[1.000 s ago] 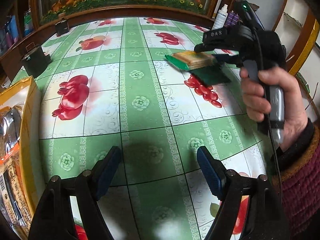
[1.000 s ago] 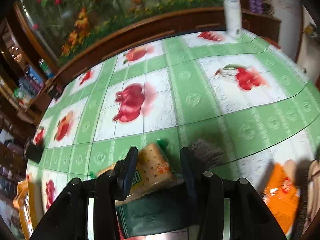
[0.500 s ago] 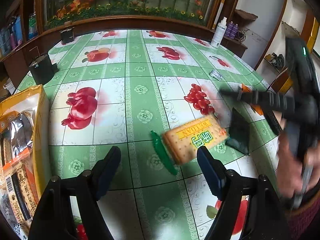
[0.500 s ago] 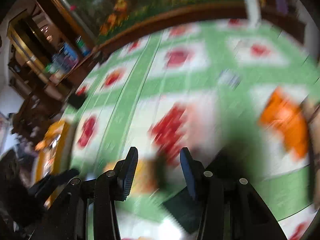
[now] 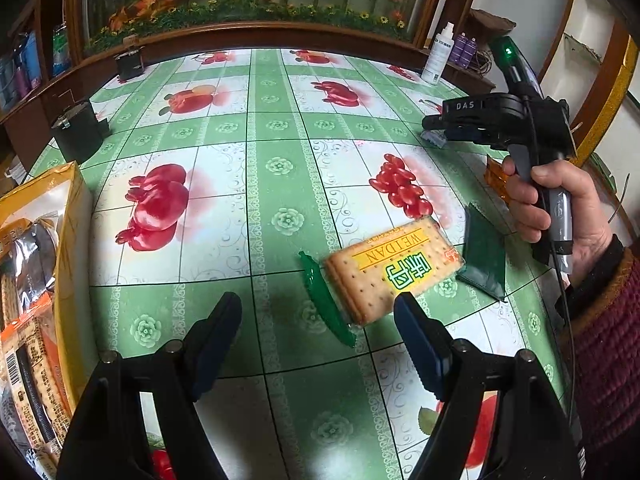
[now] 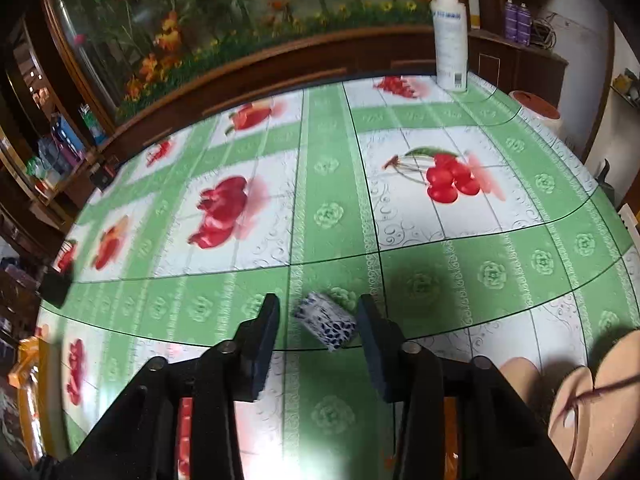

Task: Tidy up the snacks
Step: 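Grasp another white-and-blue packet and the dark green packet with the right tool, then lower the left tool onto the beige WEIDAN cracker pack and close it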

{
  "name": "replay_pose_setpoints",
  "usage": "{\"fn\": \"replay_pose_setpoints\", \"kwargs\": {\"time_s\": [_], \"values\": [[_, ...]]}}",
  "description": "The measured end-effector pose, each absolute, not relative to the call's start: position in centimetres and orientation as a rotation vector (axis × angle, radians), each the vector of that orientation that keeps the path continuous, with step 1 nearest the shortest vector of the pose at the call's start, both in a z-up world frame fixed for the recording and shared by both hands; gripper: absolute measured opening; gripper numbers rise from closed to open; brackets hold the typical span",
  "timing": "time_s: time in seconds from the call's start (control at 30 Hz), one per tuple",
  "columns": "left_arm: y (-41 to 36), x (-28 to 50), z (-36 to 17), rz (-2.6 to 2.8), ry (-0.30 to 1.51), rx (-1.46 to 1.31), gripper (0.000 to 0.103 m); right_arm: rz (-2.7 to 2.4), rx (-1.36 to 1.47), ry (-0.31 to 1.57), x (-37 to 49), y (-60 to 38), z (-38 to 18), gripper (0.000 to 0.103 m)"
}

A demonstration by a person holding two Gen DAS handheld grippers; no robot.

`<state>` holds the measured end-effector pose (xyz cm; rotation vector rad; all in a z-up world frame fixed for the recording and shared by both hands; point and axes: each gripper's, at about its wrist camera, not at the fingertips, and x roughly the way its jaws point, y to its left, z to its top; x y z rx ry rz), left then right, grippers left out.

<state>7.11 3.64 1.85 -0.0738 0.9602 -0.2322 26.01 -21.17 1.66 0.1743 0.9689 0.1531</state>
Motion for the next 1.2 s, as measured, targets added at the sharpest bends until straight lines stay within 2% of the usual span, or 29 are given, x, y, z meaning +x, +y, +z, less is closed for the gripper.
{"fn": "replay_pose_setpoints", "kwargs": {"time_s": [0.1,0.23,0.47,0.8,0.87,1.0,1.07,1.2], "values": [[3.7,7.1,1.9,-0.234,0.959,-0.08,0.078,0.182,0.172,0.992,25.2,-20.9,1.2,0.025],[3.7,7.1,1.9,-0.233,0.961,-0.076,0.078,0.149,0.065,0.981,24.3,-19.6,1.1,0.022],[3.8,7.1,1.9,-0.232,0.95,-0.074,0.078,0.137,0.089,0.975,22.7,-19.3,1.6,0.021],[2.4,6.5,2.2,-0.274,0.921,-0.01,0.078,0.221,0.279,0.909,10.2,-19.4,3.6,0.022],[1.6,6.1,2.2,-0.29,0.909,0.043,0.085,0.238,0.317,0.924,9.1,-19.7,2.9,0.022],[0.1,5.1,2.8,-0.296,0.839,0.133,0.086,0.219,0.306,0.933,8.3,-20.2,1.5,0.022],[-0.4,5.1,2.8,-0.274,0.804,0.169,0.09,0.2,0.278,0.921,8.5,-20.4,1.6,0.021],[-0.7,6.5,2.0,-0.305,0.874,0.121,0.09,0.189,0.247,0.913,8.6,-20.6,1.6,0.021]]}}
